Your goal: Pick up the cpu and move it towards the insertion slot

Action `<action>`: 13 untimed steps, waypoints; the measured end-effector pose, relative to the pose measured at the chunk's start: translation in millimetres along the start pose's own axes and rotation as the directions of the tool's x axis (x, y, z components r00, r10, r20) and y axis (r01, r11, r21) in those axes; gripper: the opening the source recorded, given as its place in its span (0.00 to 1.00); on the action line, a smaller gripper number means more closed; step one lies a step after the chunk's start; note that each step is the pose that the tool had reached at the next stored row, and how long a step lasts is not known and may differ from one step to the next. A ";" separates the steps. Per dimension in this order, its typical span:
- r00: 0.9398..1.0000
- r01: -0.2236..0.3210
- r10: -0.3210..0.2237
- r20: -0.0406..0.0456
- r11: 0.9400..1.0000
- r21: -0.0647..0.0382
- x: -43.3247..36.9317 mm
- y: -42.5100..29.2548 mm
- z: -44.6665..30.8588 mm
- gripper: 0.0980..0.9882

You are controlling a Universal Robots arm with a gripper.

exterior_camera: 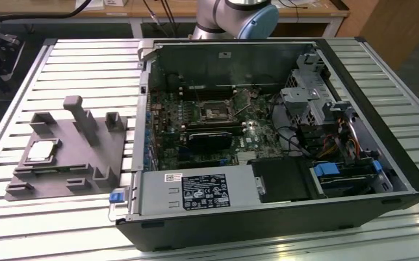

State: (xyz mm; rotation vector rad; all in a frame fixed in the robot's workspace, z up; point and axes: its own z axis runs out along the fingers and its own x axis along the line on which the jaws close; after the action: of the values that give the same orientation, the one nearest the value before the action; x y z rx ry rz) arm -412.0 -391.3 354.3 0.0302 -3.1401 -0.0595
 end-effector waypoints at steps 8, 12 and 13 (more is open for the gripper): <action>1.000 0.000 0.000 0.000 1.000 0.003 1.5 -0.2 5.2 0.01; 1.000 0.000 0.000 0.000 1.000 0.004 2.3 -0.3 8.4 0.01; 1.000 0.000 0.000 0.000 1.000 0.004 2.6 -0.3 9.2 0.01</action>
State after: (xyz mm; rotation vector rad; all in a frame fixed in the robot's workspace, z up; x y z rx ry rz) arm -414.6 -391.3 345.1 0.0300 -3.1401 -0.0534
